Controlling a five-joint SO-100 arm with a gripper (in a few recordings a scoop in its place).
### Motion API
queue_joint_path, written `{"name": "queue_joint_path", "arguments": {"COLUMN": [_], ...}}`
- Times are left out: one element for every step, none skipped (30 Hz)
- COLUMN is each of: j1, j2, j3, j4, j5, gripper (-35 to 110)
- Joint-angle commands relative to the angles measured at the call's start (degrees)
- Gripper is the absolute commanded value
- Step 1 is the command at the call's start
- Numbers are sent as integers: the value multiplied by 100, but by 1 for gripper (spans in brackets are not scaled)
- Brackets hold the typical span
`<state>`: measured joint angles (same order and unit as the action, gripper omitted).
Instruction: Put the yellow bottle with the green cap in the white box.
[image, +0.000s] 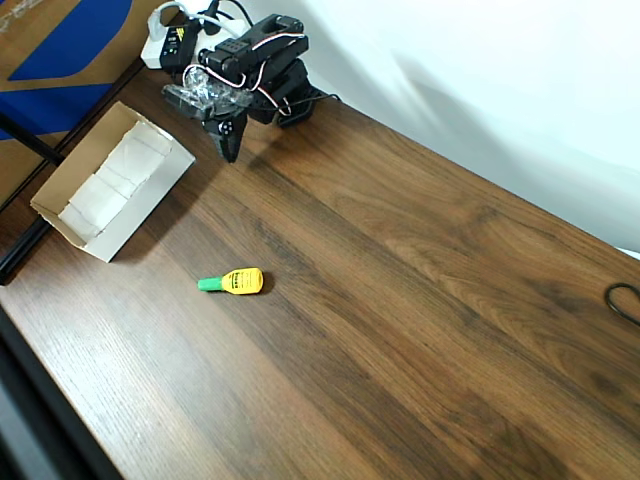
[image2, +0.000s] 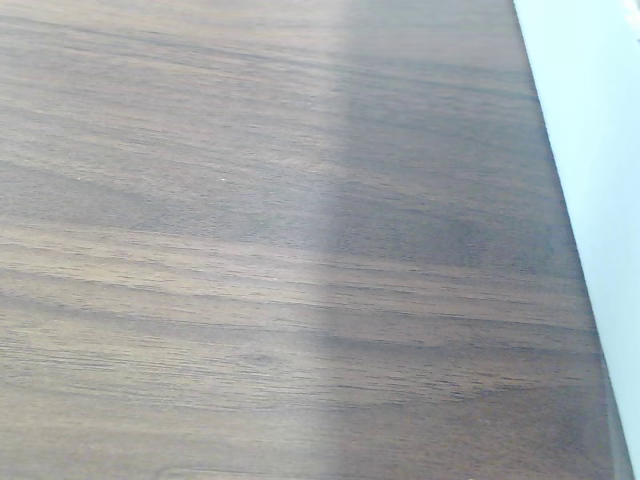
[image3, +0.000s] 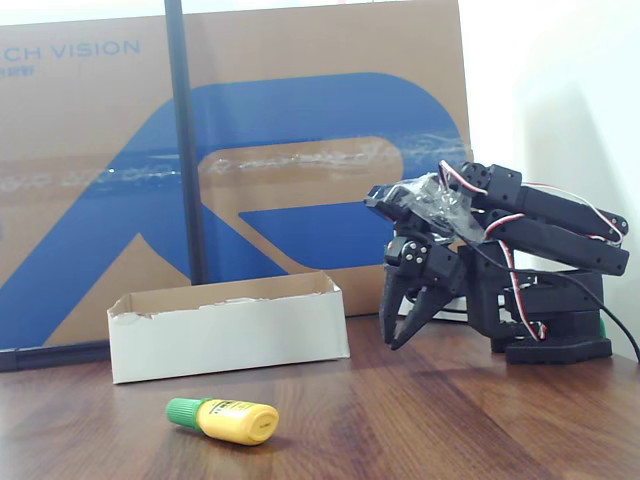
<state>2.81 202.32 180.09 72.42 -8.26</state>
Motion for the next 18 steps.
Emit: {"name": "queue_joint_path", "arguments": {"j1": [26, -26, -53, -62, -79, -105, -149, -202, -264, -316, -343, -369, -396, -413, -448, -475, -483, -483], "j2": [237, 246, 246, 246, 246, 246, 246, 229, 185, 105, -26, -176, -334, -510, -686, -888, -1134, -1345], "j3": [70, 53, 0, -70, -176, -281, -396, -510, -633, -765, -896, -1037, -1187, -1354, -1538, -1731, -1942, -2136], "j4": [53, 70, 79, 79, 88, 105, 149, 193, 237, 264, 272, 272, 264, 255, 237, 229, 202, 158], "j5": [-18, -44, -53, -62, -53, -53, -44, -44, -44, -62, -79, -88, -88, -88, -88, -88, -70, -62], "gripper": [0, 0, 0, 0, 0, 0, 0, 0, 0, 0, 0, 0, 0, 0, 0, 0, 0, 0]}}
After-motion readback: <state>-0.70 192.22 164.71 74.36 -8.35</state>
